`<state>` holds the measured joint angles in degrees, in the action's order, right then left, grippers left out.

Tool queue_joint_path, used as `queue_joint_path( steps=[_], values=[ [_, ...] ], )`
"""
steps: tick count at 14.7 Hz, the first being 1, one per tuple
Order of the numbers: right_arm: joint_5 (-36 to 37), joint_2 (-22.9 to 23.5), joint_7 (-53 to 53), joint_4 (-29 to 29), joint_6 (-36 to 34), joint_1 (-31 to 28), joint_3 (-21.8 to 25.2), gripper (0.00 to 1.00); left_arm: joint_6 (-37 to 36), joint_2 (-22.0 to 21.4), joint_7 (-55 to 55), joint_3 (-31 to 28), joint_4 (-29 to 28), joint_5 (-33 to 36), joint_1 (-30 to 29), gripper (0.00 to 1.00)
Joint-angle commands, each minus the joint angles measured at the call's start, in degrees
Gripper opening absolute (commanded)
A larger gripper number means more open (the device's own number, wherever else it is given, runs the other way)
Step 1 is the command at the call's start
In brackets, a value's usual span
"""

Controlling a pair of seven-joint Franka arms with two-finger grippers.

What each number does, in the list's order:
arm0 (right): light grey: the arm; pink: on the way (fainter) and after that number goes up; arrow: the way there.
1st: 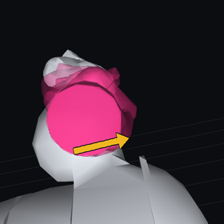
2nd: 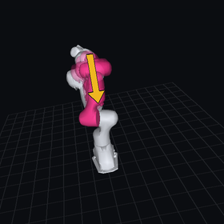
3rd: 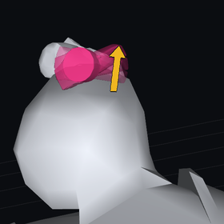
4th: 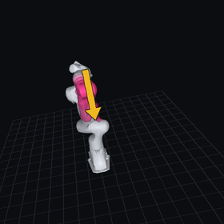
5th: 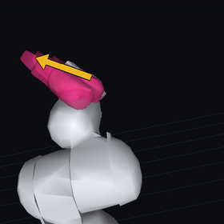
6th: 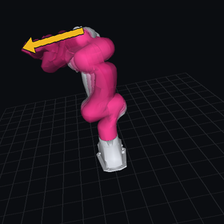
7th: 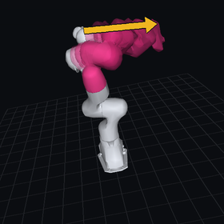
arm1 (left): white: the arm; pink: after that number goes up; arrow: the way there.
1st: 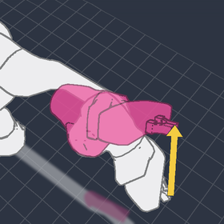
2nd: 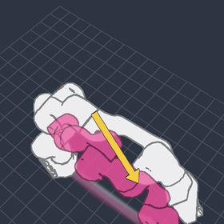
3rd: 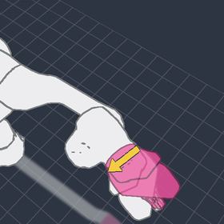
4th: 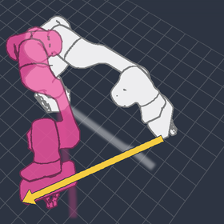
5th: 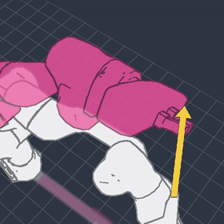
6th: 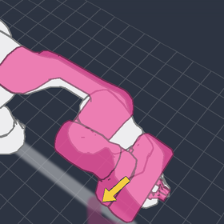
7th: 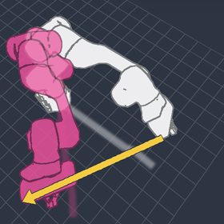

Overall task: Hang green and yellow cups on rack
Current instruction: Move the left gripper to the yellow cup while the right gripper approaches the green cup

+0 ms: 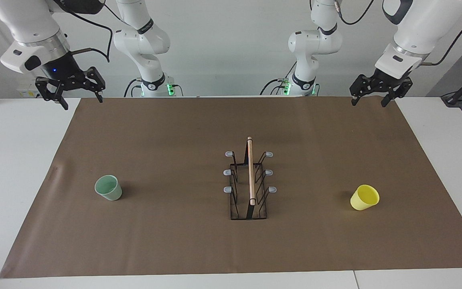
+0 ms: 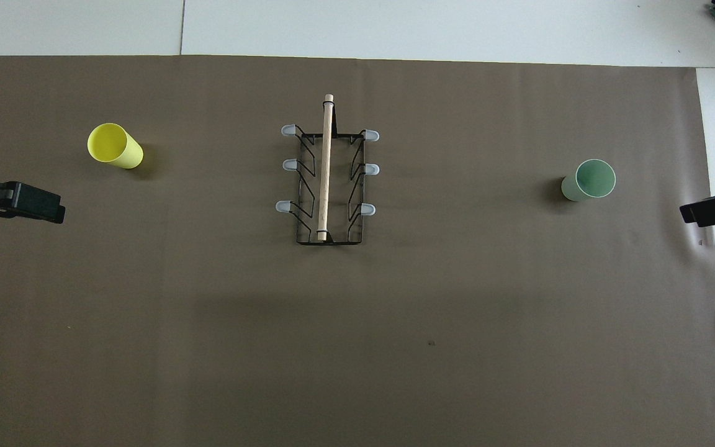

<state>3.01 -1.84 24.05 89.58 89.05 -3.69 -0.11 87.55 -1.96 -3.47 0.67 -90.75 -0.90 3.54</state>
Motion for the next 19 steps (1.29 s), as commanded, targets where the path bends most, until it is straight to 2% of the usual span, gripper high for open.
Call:
queue_joint_path(
  steps=[1, 2, 4, 6, 8, 10, 12, 14, 17, 19],
  values=[
    [10.03, -1.77, 8.7, 5.95, 3.84, 3.32, -1.12, 1.0, 2.81, -1.56, 0.57, -0.14, -3.03, -0.41, -0.11, 1.0],
    [12.78, -1.33, 9.25, 6.83, 4.19, 4.21, -1.21, 1.0, 2.72, -0.25, 0.66, -0.4, -2.42, -0.59, -0.37, 1.0],
    [14.03, 0.77, 9.52, 7.63, 5.6, 4.57, -1.21, 1.0, 2.37, 5.54, 0.74, -0.58, 0.91, -0.86, -0.64, 1.0],
    [17.8, 2.79, 9.61, 7.71, 8.4, 5.18, -1.21, 1.0, 0.97, 14.05, 0.75, -3.37, 9.05, -0.86, -0.73, 1.0],
    [19.65, 4.37, 12.05, 7.98, 10.96, 5.89, -1.21, 1.0, -1.76, 23.02, 0.75, -5.41, 19.51, -1.03, -0.73, 1.0],
    [23.6, 7.71, 14.88, 7.8, 13.15, 8.16, -1.21, 1.0, -2.2, 30.14, 1.1, -9.17, 25.25, -1.64, -0.47, 1.0],
    [26.51, 10.87, 14.97, 7.89, 14.3, 9.58, -1.21, 1.0, -1.51, 36.39, 4.77, -12.6, 30.61, -4.79, -0.72, 1.0],
    [28.0, 13.16, 16.54, 8.59, 16.75, 10.28, -1.21, 1.0, -0.54, 43.15, 10.82, -15.24, 36.23, -11.19, -2.3, 1.0],
    [32.66, 14.14, 19.63, 14.28, 23.33, 11.07, -1.21, 1.0, 3.76, 45.21, 21.1, -15.87, 36.0, -24.0, -8.17, 0.99],
    [36.34, 14.93, 19.63, 16.23, 25.63, 11.51, -1.21, 1.0, 5.43, 43.37, 29.18, -16.39, 30.76, -32.03, -10.3, 0.98]
  ],
)
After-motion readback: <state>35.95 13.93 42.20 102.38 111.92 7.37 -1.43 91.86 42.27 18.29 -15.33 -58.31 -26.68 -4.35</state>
